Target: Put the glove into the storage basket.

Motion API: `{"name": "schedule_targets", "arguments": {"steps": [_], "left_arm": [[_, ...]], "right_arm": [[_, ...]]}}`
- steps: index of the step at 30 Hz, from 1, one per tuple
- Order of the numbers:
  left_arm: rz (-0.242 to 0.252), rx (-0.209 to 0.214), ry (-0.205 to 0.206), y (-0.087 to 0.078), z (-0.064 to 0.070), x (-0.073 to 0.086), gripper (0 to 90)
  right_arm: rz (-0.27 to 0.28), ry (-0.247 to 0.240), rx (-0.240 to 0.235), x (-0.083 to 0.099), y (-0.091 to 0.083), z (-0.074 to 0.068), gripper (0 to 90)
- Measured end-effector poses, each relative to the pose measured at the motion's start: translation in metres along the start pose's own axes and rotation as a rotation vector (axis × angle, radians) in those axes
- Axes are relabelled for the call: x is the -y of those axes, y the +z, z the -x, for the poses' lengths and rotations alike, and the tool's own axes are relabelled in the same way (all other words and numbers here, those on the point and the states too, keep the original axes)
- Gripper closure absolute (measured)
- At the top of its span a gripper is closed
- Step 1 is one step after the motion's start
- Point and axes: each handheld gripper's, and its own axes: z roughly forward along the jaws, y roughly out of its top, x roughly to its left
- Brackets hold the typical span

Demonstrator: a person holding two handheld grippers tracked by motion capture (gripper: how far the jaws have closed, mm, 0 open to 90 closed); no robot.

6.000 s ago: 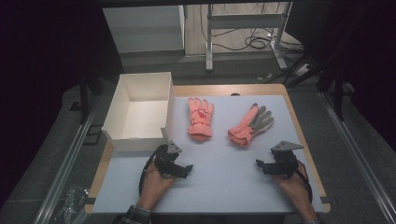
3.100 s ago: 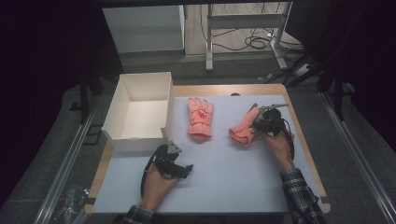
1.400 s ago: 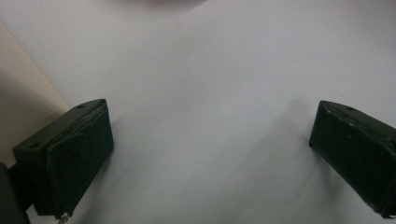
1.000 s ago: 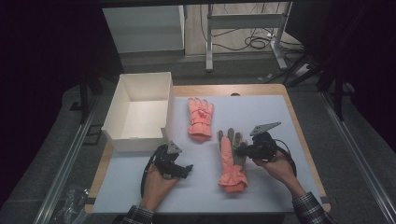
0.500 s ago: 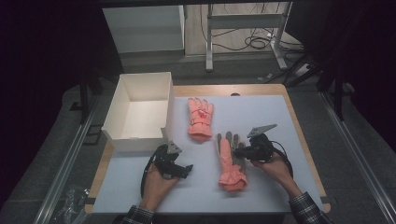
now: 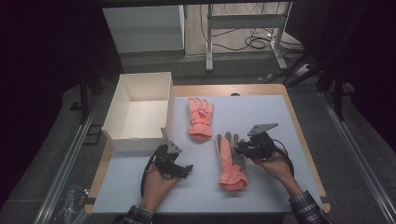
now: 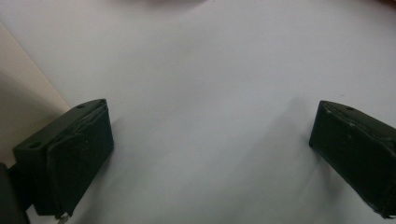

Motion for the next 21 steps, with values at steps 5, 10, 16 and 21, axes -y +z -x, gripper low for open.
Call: {"name": "schedule_targets", "arguments": {"steps": [5, 10, 16, 21], "left_arm": [[0.0, 0.0, 0.0, 0.0, 0.0, 0.0, 0.0], [0.0, 0.001, -0.003, 0.0, 0.0, 0.0, 0.0], [0.004, 0.0, -0.008, 0.0, 0.001, 0.0, 0.0], [0.006, 0.0, -0.007, 0.0, 0.0, 0.0, 0.0]], "right_arm": [[0.027, 0.009, 0.026, -0.01, -0.002, 0.004, 60.9], [0.046, 0.029, 0.034, -0.021, -0.001, 0.009, 55.3], [0.038, 0.018, 0.061, -0.031, 0.005, 0.012, 49.2], [0.05, 0.03, 0.076, -0.044, 0.013, 0.014, 43.2]]}}
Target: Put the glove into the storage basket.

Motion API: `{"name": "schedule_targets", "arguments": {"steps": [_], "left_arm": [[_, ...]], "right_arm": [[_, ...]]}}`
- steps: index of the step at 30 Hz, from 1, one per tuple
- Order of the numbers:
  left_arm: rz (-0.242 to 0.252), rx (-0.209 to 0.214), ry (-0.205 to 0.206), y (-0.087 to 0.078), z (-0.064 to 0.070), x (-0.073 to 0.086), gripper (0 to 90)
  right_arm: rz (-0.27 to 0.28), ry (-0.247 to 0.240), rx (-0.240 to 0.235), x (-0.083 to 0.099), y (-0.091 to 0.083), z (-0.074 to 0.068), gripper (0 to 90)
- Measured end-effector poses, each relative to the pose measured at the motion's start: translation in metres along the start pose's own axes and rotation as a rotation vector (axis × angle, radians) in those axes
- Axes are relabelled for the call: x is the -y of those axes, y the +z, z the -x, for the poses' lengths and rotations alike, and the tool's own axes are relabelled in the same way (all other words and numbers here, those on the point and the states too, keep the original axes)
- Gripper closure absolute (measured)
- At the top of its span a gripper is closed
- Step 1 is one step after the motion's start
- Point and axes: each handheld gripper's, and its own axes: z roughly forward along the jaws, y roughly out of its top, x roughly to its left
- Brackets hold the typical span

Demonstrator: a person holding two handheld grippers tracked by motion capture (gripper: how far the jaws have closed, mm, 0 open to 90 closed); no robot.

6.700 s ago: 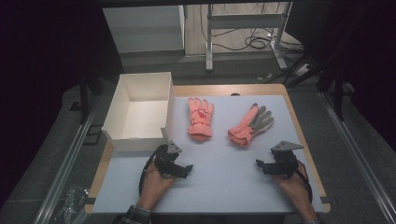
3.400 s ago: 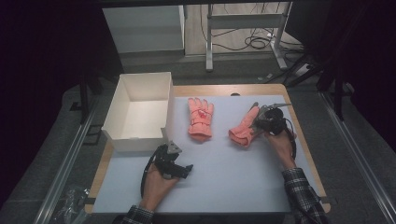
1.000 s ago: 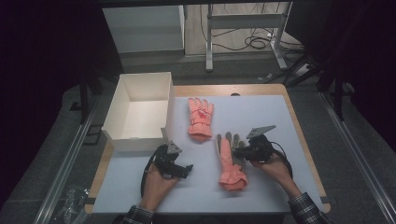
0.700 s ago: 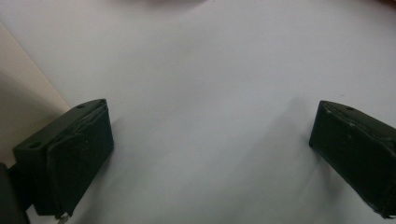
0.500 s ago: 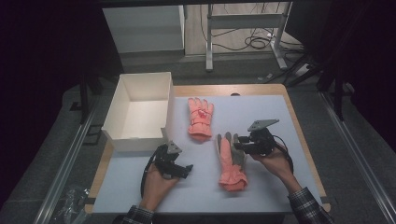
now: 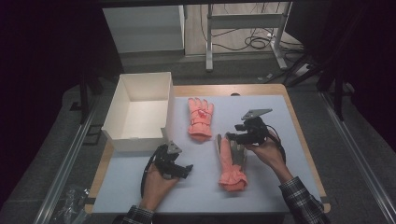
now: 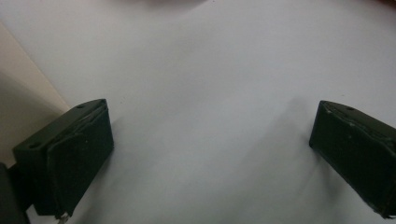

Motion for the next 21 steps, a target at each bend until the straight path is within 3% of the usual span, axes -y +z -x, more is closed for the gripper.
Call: {"name": "schedule_targets", "arguments": {"steps": [10, 21], "left_arm": [[-0.006, 0.001, 0.004, 0.0, 0.0, 0.0, 0.0], [-0.006, 0.002, 0.004, 0.0, 0.0, 0.0, 0.0]], "right_arm": [[0.022, 0.03, -0.014, -0.025, 0.019, 0.004, 42.2], [0.003, 0.006, 0.0, -0.05, 0.045, 0.002, 47.7]]}}
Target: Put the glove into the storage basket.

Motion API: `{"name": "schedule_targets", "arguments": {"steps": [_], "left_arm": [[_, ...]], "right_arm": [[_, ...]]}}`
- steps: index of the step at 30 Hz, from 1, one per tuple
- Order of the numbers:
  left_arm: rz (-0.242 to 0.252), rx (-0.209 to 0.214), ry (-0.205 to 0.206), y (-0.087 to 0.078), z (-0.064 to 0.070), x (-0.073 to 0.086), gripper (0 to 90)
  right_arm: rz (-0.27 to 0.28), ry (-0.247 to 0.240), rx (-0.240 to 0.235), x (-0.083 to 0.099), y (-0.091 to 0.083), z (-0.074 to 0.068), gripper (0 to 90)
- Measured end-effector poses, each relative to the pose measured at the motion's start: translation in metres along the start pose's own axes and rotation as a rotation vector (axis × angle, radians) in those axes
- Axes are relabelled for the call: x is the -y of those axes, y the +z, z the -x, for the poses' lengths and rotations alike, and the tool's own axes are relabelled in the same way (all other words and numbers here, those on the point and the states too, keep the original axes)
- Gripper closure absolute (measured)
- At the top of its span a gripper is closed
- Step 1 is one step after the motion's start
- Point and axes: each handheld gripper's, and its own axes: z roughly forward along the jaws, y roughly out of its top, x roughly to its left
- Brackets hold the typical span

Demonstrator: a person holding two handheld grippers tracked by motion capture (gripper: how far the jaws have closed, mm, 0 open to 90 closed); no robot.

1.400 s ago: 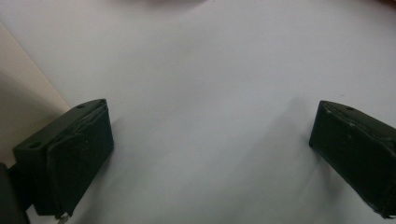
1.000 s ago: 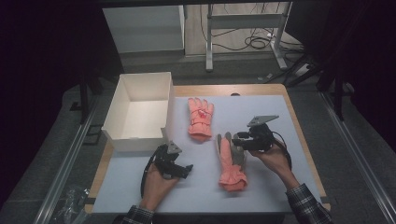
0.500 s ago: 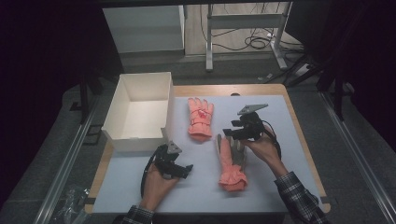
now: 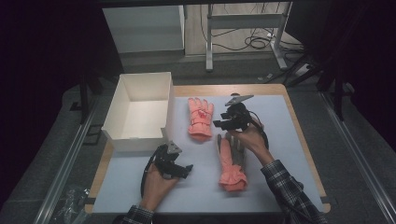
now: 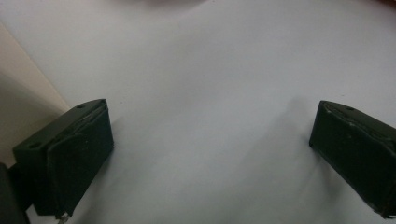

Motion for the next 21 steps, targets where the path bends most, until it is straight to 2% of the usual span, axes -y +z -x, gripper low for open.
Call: {"name": "schedule_targets", "arguments": {"steps": [7, 15, 21], "left_arm": [[0.001, -0.001, 0.0, 0.0, 0.0, 0.0, 0.0], [0.001, -0.001, -0.001, 0.0, 0.0, 0.0, 0.0], [0.003, 0.0, -0.004, 0.0, 0.0, 0.0, 0.0]], "right_arm": [[-0.009, -0.012, 0.002, -0.012, 0.023, 0.001, 49.6], [-0.028, 0.019, 0.005, -0.023, 0.051, 0.008, 56.6], [-0.029, 0.021, 0.023, -0.031, 0.066, 0.011, 53.2]]}}
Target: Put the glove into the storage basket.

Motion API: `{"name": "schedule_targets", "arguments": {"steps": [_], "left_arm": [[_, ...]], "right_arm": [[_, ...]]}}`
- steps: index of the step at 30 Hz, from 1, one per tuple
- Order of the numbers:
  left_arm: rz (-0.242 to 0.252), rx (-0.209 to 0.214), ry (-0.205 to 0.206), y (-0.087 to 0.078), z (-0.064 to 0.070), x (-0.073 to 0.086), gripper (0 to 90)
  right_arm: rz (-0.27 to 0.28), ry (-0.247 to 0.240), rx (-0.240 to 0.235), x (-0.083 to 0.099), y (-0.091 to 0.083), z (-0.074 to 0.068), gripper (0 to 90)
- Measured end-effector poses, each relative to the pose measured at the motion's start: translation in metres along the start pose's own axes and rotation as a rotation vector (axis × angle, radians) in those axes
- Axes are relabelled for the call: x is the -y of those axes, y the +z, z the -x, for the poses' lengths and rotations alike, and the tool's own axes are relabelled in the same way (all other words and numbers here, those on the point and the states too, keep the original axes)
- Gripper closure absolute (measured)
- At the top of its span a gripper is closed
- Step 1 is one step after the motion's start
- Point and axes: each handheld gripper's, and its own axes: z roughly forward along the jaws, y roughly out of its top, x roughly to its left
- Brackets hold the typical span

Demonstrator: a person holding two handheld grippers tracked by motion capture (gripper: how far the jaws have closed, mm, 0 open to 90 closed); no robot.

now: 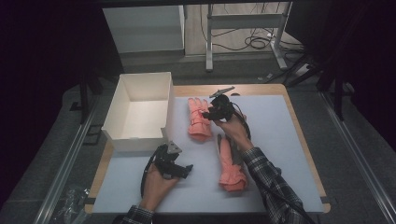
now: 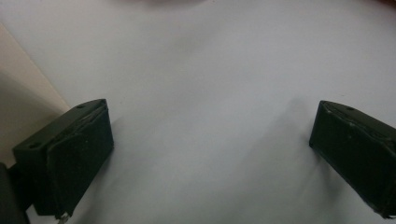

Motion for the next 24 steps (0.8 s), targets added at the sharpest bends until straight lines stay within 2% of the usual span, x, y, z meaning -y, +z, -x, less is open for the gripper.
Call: {"name": "schedule_targets", "arguments": {"steps": [3, 4, 7, 8, 10, 11, 13, 15, 17, 18, 20, 23, 24], "left_arm": [[-0.002, -0.001, 0.002, 0.0, 0.0, 0.0, 0.0], [-0.002, -0.001, 0.002, 0.0, 0.0, 0.0, 0.0], [0.0, 0.0, 0.0, 0.0, 0.0, 0.0, 0.0], [-0.001, -0.001, 0.002, 0.0, 0.0, 0.0, 0.0], [-0.001, 0.0, 0.002, 0.0, 0.0, 0.0, 0.0], [0.0, 0.0, 0.001, 0.0, 0.0, 0.0, 0.0], [0.0, 0.0, 0.001, 0.0, 0.0, 0.0, 0.0], [0.0, 0.0, 0.002, 0.0, 0.0, 0.0, 0.0], [-0.001, -0.001, 0.002, 0.0, 0.0, 0.0, 0.0], [-0.001, -0.001, 0.001, 0.0, 0.0, 0.0, 0.0], [-0.001, -0.001, 0.002, 0.0, 0.0, 0.0, 0.0], [-0.001, -0.001, 0.002, 0.0, 0.0, 0.0, 0.0], [-0.001, -0.001, 0.002, 0.0, 0.0, 0.0, 0.0]], "right_arm": [[0.0, 0.01, -0.001, -0.005, 0.01, -0.001, 48.2], [-0.002, -0.002, 0.013, -0.007, 0.016, -0.003, 44.2], [-0.011, -0.011, 0.028, -0.008, 0.022, -0.005, 40.6], [-0.018, 0.003, 0.046, -0.009, 0.029, -0.005, 37.4], [-0.022, 0.015, 0.048, -0.009, 0.031, -0.004, 37.2], [-0.049, 0.041, 0.055, -0.009, 0.038, -0.002, 36.4], [-0.063, 0.047, 0.058, -0.009, 0.041, -0.002, 36.5], [-0.104, 0.044, 0.066, -0.008, 0.049, -0.001, 39.4], [-0.113, 0.042, 0.064, -0.008, 0.05, 0.0, 42.3], [-0.125, 0.041, 0.045, -0.008, 0.052, 0.001, 52.0], [-0.129, 0.04, 0.033, -0.008, 0.053, 0.0, 60.2], [-0.123, 0.036, 0.04, -0.007, 0.054, -0.003, 73.4], [-0.123, 0.036, 0.04, -0.007, 0.054, -0.003, 73.4]]}}
